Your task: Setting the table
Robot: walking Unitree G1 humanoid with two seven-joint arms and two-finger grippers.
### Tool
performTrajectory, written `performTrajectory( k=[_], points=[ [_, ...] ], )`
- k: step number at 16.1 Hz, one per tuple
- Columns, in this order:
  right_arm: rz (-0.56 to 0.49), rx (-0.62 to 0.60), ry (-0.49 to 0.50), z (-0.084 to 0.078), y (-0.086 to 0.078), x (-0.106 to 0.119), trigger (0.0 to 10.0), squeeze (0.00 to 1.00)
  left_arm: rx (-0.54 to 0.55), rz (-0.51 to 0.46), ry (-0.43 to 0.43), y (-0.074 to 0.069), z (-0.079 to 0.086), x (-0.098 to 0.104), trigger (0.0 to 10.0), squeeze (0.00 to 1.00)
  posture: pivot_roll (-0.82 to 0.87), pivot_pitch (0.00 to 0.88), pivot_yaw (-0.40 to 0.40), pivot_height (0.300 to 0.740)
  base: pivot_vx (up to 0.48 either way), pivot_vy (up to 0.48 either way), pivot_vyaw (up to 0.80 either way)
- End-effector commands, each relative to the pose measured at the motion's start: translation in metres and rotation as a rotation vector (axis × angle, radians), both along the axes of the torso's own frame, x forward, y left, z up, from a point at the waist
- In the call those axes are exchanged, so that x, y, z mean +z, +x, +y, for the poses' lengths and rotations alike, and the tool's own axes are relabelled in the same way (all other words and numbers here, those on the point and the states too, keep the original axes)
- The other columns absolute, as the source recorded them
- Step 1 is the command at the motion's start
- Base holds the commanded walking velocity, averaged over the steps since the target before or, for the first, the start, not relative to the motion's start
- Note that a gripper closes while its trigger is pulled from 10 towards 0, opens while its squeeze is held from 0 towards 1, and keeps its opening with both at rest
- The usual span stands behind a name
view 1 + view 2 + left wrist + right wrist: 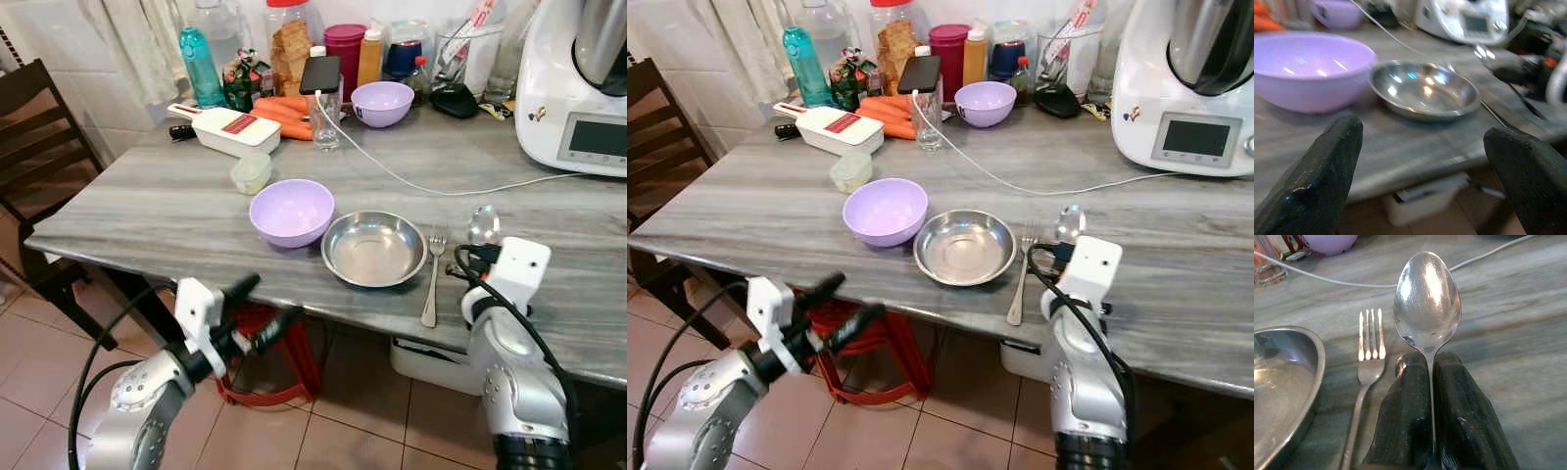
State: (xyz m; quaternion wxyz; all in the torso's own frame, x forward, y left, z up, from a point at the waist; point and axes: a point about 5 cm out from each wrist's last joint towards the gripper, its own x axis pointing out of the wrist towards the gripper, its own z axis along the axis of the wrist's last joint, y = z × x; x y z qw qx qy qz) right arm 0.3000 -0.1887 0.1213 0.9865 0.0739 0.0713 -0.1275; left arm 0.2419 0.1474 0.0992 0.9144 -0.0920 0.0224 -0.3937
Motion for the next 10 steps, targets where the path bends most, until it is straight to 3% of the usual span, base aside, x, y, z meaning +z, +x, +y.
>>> performTrajectory(
  k=[1, 7, 10],
  points=[
    [0.020, 0.011, 0.016, 0.005, 0.004, 0.000, 10.0, 0.00, -0.036, 0.007, 0.004, -0.003, 0.001, 0.002, 10.0, 0.00, -0.13, 0.061, 0.103, 0.740, 0.000, 0.000, 0.00],
    [0.118, 0.048, 0.079, 0.016, 0.009, -0.012, 10.0, 0.00, -0.058, 0.022, 0.007, -0.005, 0.001, 0.002, 10.0, 0.00, -0.13, 0.054, 0.098, 0.740, 0.000, 0.000, 0.00],
    [0.147, 0.037, 0.064, 0.012, 0.009, -0.015, 10.0, 0.00, -0.069, 0.031, 0.005, -0.006, 0.000, 0.001, 10.0, 0.00, -0.13, 0.054, 0.098, 0.740, 0.000, 0.000, 0.00]
  ],
)
